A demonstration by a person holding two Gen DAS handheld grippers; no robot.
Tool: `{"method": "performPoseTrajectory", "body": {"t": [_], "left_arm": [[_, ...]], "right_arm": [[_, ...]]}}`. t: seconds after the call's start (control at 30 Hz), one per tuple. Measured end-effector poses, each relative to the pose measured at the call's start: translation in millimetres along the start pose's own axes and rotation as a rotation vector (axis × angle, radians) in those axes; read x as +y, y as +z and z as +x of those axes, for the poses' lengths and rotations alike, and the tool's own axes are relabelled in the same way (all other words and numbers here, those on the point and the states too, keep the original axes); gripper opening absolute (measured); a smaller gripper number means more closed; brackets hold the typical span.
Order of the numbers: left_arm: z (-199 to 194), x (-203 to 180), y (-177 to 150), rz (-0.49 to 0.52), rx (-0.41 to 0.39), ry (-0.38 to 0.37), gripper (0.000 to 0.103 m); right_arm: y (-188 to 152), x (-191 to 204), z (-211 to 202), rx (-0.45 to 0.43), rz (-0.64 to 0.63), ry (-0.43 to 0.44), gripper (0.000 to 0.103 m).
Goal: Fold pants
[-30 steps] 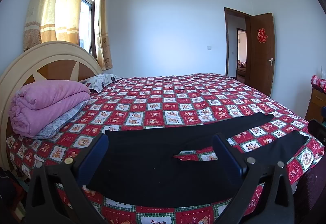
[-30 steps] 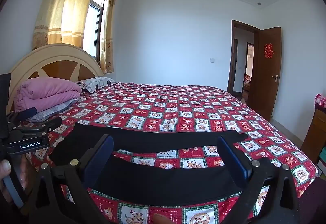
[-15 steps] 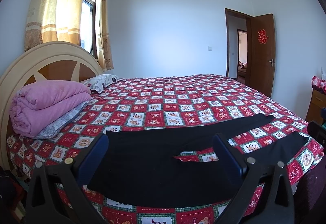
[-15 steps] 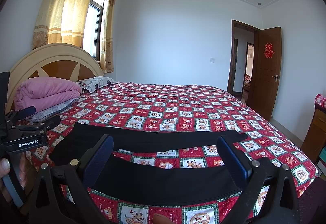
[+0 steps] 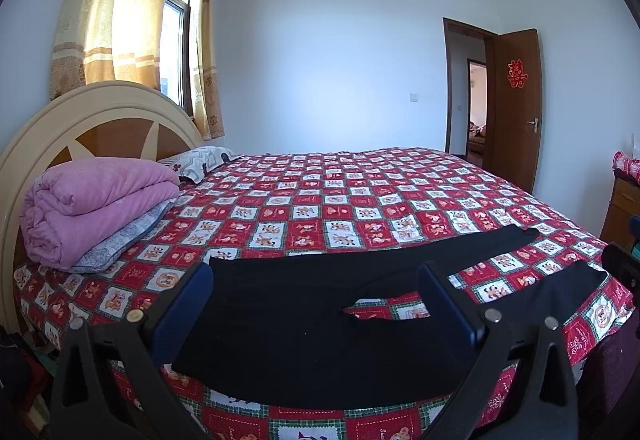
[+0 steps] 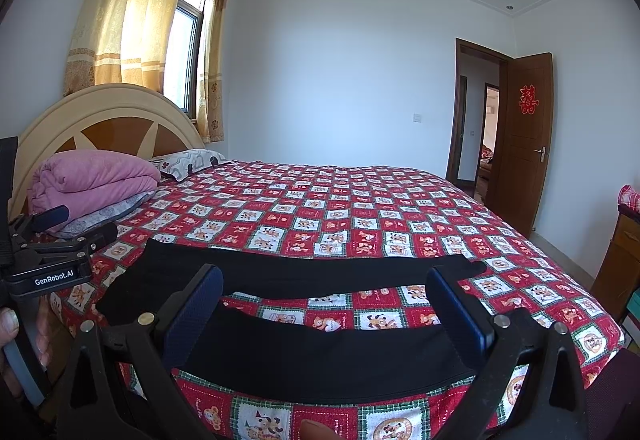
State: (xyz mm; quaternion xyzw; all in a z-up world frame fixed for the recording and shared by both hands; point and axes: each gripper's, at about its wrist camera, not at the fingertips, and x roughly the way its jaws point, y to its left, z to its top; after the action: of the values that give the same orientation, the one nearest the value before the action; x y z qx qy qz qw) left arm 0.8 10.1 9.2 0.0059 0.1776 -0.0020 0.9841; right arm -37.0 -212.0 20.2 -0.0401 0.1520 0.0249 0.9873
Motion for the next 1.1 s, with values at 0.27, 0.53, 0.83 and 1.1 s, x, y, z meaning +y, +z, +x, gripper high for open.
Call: {"method": "performPoseTrajectory", "body": {"t": [0.27, 0.53, 0.83, 1.1], "left_arm": [[-0.2, 0.0, -0.9, -0.001, -0.001, 0.000, 0.103], [-0.5, 0.4, -0.8, -0.001, -0.001, 0.001, 0.103], [-1.0, 0.8, -1.4, -0.001, -0.002, 0.000, 0.103], [-0.6, 0.6, -2.3, -0.001, -0.003, 0.000, 0.103]], "right_arm": [[-1.0, 0.7, 0.9, 0.002, -0.002, 0.001, 0.102], [-1.1, 0.9, 1.2, 0.003, -0.004, 0.001, 0.102], [-2.2, 1.2, 0.9, 0.004, -0.004, 0.002, 0.102], [-5.7, 3.2, 1.2, 0.010, -0.011, 0.004, 0.102]]}}
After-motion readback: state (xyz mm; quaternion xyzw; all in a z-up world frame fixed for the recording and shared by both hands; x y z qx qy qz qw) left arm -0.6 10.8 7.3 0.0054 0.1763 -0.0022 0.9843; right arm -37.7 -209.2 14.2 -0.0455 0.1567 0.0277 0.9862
